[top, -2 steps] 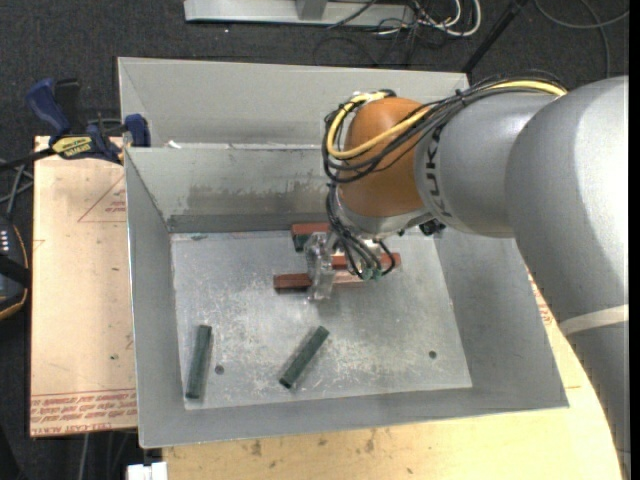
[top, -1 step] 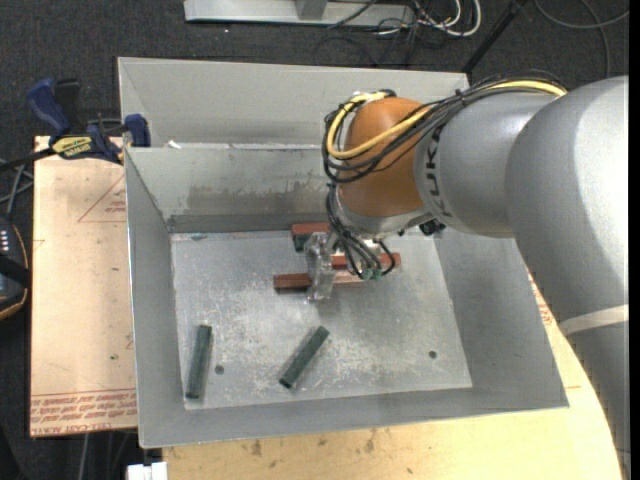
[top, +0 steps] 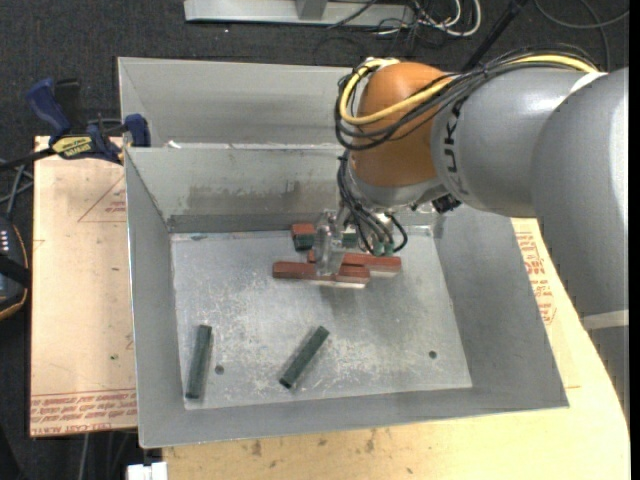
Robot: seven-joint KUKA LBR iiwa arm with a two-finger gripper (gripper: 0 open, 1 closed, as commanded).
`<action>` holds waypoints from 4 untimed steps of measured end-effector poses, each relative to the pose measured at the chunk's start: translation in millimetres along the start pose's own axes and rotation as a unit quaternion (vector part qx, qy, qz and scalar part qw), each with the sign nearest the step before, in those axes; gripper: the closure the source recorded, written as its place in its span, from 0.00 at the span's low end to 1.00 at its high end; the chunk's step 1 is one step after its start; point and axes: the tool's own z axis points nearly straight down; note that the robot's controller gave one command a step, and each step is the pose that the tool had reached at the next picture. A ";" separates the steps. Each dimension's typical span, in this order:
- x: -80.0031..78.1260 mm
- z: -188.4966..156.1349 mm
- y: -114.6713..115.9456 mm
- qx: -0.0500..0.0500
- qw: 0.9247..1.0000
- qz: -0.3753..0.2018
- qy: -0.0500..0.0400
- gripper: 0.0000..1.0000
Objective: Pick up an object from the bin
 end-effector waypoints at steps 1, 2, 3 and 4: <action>-8.2 -27.5 10.2 0.000 1.000 -0.008 -0.003 0.00; -8.4 -15.7 15.0 0.000 1.000 -0.013 -0.002 0.00; 15.3 45.1 3.6 0.000 0.999 -0.044 -0.003 1.00; 15.3 45.1 3.6 0.000 0.999 -0.044 -0.003 1.00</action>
Offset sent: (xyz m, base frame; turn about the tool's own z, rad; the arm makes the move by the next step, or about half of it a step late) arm 0.0000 0.0000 0.0000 0.0000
